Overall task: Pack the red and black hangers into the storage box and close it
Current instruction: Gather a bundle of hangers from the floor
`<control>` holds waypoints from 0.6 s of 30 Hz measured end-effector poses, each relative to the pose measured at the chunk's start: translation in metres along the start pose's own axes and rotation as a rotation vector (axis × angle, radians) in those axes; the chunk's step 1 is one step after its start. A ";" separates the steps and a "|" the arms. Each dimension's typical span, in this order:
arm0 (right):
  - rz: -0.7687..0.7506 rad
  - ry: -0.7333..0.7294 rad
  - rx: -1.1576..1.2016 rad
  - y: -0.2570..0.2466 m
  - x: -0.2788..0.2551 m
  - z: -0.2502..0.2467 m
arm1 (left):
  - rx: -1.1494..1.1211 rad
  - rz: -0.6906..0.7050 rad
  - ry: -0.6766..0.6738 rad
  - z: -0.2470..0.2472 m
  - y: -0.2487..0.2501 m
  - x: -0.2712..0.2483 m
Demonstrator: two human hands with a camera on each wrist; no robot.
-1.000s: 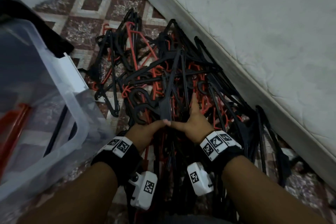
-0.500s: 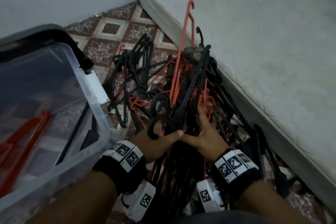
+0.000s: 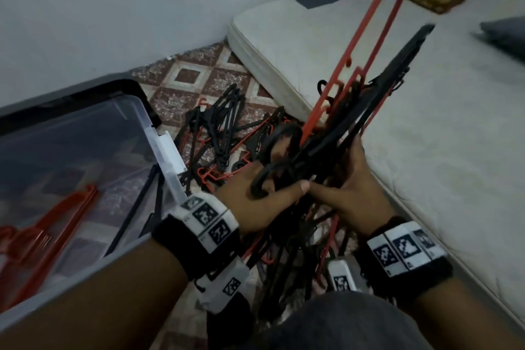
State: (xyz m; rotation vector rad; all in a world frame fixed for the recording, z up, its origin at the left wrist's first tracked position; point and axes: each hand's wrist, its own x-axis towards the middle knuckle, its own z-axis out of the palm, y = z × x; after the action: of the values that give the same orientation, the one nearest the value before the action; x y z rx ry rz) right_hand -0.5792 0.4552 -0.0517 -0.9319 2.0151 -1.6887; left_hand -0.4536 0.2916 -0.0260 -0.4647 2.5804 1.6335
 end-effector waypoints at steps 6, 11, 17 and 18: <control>-0.128 -0.013 -0.208 -0.089 0.036 -0.024 | -0.023 0.214 0.148 -0.043 0.068 0.007; -0.112 0.008 -0.394 -0.139 0.055 -0.032 | 0.225 0.234 0.388 -0.086 0.104 -0.001; -0.023 -0.044 -0.446 -0.153 0.071 -0.025 | 0.320 0.172 0.295 -0.104 0.117 -0.009; 0.020 -0.075 -0.427 -0.147 0.073 -0.024 | 0.342 0.137 0.322 -0.103 0.112 -0.007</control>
State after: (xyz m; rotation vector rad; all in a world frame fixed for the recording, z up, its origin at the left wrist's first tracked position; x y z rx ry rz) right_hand -0.6090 0.4125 0.1059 -1.0825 2.3703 -1.2100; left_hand -0.4662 0.2462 0.1186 -0.5748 3.1093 1.1891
